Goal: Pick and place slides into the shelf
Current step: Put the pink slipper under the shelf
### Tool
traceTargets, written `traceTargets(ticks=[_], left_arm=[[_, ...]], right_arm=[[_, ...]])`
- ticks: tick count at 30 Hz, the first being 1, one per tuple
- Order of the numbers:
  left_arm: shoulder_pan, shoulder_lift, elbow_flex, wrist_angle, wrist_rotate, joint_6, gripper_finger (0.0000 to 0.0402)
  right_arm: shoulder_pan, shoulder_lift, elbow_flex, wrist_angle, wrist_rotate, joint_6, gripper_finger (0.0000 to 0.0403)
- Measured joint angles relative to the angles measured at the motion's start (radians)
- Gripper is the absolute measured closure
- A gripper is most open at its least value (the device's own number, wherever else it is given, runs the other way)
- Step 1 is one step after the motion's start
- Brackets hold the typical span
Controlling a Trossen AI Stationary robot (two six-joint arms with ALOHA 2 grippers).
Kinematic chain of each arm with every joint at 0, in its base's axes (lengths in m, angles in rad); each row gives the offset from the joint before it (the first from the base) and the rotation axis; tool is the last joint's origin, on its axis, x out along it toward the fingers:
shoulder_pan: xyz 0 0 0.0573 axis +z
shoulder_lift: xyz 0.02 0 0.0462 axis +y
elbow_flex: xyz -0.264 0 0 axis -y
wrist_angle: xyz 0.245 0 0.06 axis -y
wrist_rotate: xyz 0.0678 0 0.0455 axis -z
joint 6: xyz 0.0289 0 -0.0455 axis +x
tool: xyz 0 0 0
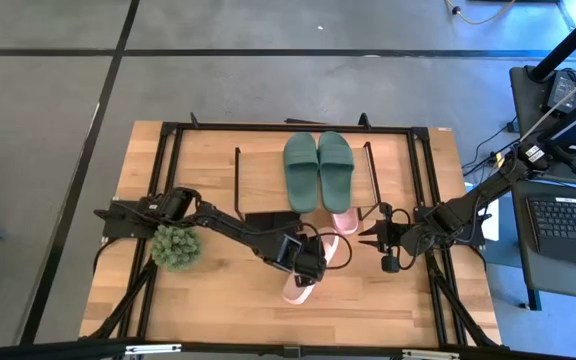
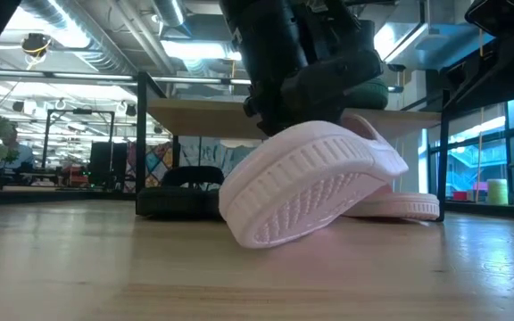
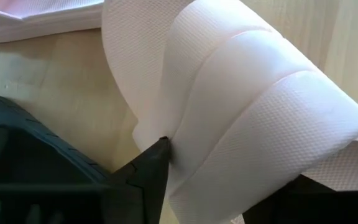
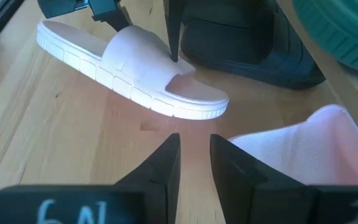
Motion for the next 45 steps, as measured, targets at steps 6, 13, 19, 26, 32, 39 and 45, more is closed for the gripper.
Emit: traceTargets(ticks=[6, 13, 19, 26, 32, 39, 45], left_arm=[[0.004, 0.000, 0.000, 0.000, 0.066, 0.001, 0.0242], [0.006, 0.000, 0.029, -0.006, 0.104, 0.026, 0.0237], [0.002, 0.002, 0.084, -0.027, 0.156, 0.085, 0.0233], [0.006, 0.002, 0.090, -0.044, 0.210, 0.089, 0.0233], [0.009, 0.001, 0.094, -0.123, 0.247, 0.049, 0.0233], [-0.001, 0.000, 0.094, -0.132, 0.227, 0.051, 0.0233], [-0.002, 0.000, 0.094, -0.132, 0.218, 0.044, 0.0233]], right_arm=[[0.000, 0.000, 0.000, 0.000, 0.000, 0.000, 0.0314], [0.000, 0.000, 0.000, 0.000, 0.000, 0.000, 0.0314], [0.000, 0.000, 0.000, 0.000, 0.000, 0.000, 0.0314], [0.000, 0.000, 0.000, -0.001, 0.000, 0.000, 0.0314], [0.000, 0.000, 0.000, -0.001, 0.000, -0.001, 0.0314], [0.000, 0.000, 0.000, -0.001, 0.000, 0.000, 0.0314], [0.000, 0.000, 0.000, -0.001, 0.000, 0.000, 0.0314]])
